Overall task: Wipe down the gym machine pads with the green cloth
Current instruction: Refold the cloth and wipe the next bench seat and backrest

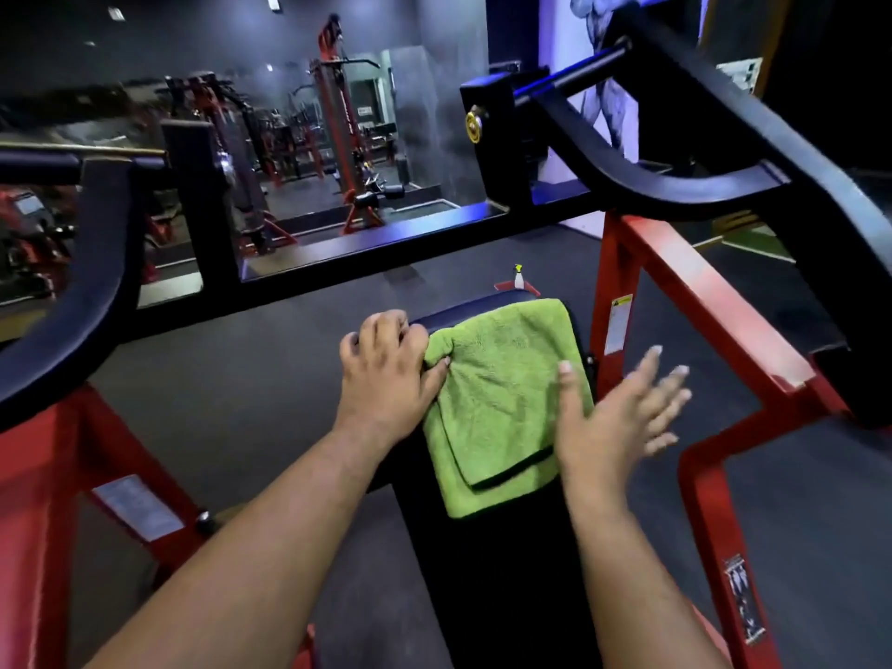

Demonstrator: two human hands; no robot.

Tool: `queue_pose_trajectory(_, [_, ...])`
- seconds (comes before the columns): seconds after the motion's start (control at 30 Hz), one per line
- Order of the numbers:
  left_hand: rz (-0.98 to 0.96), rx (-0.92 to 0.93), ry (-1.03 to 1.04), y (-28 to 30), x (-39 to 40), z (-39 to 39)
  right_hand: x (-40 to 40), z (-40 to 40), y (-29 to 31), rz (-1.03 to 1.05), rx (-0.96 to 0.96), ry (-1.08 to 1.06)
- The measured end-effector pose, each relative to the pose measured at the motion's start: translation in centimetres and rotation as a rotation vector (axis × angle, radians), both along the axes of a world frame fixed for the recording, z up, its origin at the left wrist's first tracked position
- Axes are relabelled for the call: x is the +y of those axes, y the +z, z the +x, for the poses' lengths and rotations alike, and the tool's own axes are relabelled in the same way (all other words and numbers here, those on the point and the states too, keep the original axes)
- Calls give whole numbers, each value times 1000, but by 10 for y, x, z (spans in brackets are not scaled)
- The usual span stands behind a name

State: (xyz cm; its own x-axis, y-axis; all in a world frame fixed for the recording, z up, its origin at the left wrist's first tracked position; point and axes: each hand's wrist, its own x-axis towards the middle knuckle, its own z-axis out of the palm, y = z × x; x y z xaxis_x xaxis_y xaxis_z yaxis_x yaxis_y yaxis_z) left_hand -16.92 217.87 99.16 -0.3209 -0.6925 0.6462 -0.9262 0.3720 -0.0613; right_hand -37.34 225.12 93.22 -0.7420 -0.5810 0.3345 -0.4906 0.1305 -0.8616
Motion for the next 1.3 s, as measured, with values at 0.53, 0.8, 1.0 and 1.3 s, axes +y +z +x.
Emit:
queue_pose_trajectory(0.53, [36,14,-226,-5,-4,11,-21,38,-28,88,625,378])
queue_pose_trajectory(0.8, [100,27,-274,-5,-4,14,-53,18,14,65,455,363])
queue_pose_trajectory(1.0, [306,311,-480,10,-10,24,-40,96,23,60,499,327])
queue_pose_trajectory(1.3, [114,-232,-275,4,-6,27,-11,15,-57,81,178,214])
